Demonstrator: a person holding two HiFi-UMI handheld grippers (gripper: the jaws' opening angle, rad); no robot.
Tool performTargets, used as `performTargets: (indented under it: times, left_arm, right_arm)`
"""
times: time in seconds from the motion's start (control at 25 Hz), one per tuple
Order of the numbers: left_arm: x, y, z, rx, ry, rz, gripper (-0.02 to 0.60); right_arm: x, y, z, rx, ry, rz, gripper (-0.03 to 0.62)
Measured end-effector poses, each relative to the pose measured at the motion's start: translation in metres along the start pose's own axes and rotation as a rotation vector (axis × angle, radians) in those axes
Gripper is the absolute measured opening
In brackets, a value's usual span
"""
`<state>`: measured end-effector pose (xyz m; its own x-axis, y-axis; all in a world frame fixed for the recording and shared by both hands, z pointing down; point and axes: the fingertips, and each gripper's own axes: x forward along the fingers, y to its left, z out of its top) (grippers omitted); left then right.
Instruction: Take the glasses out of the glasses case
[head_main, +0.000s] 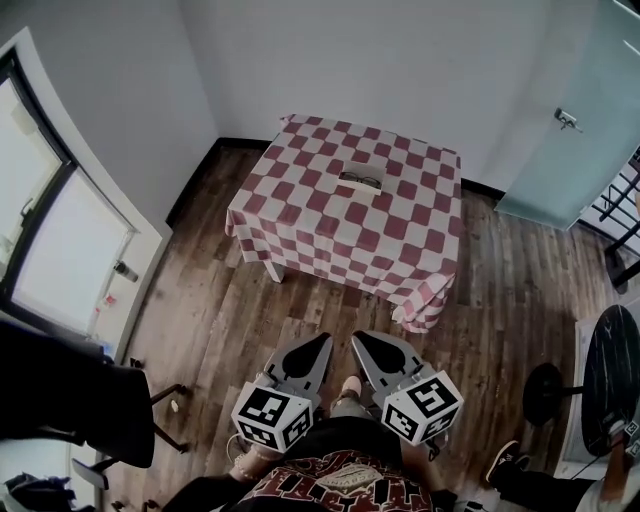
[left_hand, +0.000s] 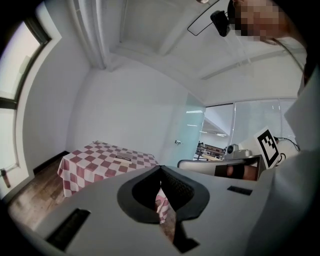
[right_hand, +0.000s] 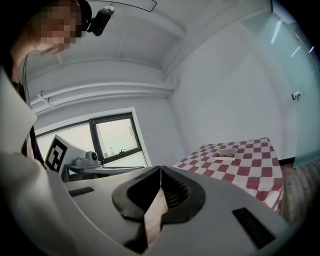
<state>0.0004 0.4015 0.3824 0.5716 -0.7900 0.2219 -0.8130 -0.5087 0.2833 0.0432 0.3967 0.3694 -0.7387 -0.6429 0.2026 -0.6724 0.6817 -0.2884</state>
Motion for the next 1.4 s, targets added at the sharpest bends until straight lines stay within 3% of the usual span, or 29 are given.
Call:
performTargets:
  times: [0.6, 1.04, 1.4]
  left_arm:
    - [0.087, -0.006, 0.03, 0.012, 0.012, 0.006, 0.009]
    - [0.103, 0.004, 0.025, -0.014, 0.015, 0.051, 0.009]
    - [0.131, 0.024, 0.036, -0.013, 0.033, -0.002, 0.009]
  right_arm:
    - [0.009, -0.083, 0.036, -0.011, 0.011, 0.044, 0.02]
    - [0.024, -0.098, 0.032, -0.039, 0.058, 0.084, 0.02]
    - [0.047, -0.117, 0.041, -0.025, 0.058, 0.047, 0.02]
